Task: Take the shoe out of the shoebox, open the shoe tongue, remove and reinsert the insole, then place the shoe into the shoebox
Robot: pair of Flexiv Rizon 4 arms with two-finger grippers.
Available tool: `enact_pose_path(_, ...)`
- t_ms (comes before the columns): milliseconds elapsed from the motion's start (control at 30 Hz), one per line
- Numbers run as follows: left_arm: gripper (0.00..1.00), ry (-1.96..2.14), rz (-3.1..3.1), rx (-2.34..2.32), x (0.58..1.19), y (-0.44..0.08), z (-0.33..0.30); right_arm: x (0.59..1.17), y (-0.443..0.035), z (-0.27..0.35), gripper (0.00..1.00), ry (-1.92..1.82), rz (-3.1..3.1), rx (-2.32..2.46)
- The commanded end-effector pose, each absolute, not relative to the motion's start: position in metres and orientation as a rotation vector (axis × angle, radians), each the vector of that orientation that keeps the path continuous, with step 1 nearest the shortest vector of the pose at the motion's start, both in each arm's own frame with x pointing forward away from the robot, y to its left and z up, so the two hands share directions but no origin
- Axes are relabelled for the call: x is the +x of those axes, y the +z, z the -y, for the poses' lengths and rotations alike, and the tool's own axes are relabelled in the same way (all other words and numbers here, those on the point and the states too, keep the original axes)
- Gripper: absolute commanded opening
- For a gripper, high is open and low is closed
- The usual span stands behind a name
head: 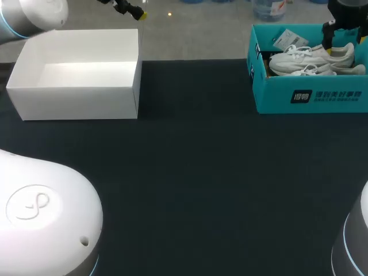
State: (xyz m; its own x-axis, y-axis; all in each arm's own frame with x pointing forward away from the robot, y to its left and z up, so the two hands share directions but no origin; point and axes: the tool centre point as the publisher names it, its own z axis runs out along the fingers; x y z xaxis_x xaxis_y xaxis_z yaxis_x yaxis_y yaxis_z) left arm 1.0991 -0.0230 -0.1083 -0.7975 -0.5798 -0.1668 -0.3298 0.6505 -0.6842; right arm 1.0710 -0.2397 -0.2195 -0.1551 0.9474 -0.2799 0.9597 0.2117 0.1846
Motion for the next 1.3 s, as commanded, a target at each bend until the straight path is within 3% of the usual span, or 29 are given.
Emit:
enact_pose_path(33,1.0,-0.394,-2.345,-1.941,1.094,-0.107,0.016,1.069,-0.212,0.246,1.0,-0.03,-2.159,1.785)
enact_pose_path(900,1.0,-0.056,-1.94,-2.342,1.037,-0.182,-0.067,1.06,-0.203,0.266,1.0,-0.016,-2.109,1.816)
enact_pose_path(1300,1.0,-0.09,-1.78,-2.429,1.019,-0.192,-0.099,1.053,-0.214,0.269,1.0,0.035,-2.106,2.022)
